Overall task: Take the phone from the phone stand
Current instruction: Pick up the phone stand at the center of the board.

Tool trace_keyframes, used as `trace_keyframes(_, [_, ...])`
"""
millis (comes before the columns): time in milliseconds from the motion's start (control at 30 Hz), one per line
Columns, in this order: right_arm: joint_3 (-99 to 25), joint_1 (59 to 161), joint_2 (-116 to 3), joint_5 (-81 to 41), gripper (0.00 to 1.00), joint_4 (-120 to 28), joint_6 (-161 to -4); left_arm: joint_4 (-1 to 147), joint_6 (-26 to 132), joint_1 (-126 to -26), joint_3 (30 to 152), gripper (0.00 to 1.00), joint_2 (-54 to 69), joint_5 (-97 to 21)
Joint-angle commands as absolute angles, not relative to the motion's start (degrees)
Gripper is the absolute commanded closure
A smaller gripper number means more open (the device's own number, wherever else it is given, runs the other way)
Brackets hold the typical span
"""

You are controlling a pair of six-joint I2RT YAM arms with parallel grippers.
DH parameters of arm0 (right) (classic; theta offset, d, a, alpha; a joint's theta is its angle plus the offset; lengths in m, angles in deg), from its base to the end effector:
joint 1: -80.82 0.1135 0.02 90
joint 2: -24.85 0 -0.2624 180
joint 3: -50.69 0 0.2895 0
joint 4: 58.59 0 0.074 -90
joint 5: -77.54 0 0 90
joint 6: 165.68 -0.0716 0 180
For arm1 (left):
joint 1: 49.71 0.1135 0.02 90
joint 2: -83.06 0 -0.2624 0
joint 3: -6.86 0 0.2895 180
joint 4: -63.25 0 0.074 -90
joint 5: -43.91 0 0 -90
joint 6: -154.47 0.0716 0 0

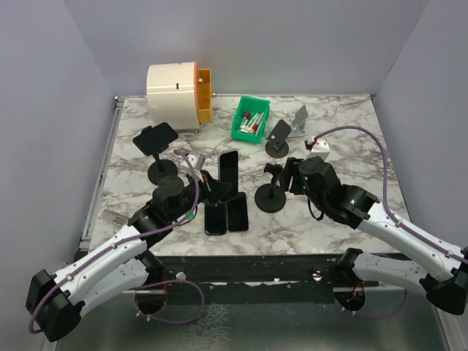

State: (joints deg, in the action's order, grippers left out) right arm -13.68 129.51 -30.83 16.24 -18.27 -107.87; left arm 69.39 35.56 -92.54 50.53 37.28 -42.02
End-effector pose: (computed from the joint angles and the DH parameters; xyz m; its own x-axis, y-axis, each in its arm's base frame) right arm 0.2072 0.1837 0.3022 -0.5002 0.1387 -0.8547 -0.1447 0.9598 0.2405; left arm 0.1947 -0.1874 0.2700 -0.4448 -0.2452 -0.8614 0.5878 0.6457 -0.4873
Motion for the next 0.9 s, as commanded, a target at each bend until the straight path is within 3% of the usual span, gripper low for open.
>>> trace_keyframes(0, [-14.76,129.70,-32.09,19.09,0.37,-17.10,-109.16,65.27,31.16,-92.18,49.09,1.00,40.02,-39.50])
trace_keyframes(333, [-14.57,129.63,-29.07,16.81,0.26,-18.27,-105.58,63.75,23.52,-92.18,44.82,1.00,37.98,-37.65])
trace_keyframes(867, [-16.82,129.73,-34.24,17.17,0.52,-16.45,-106.38,65.54,22.02,-92.16,43.05,1.00,39.45,-37.66])
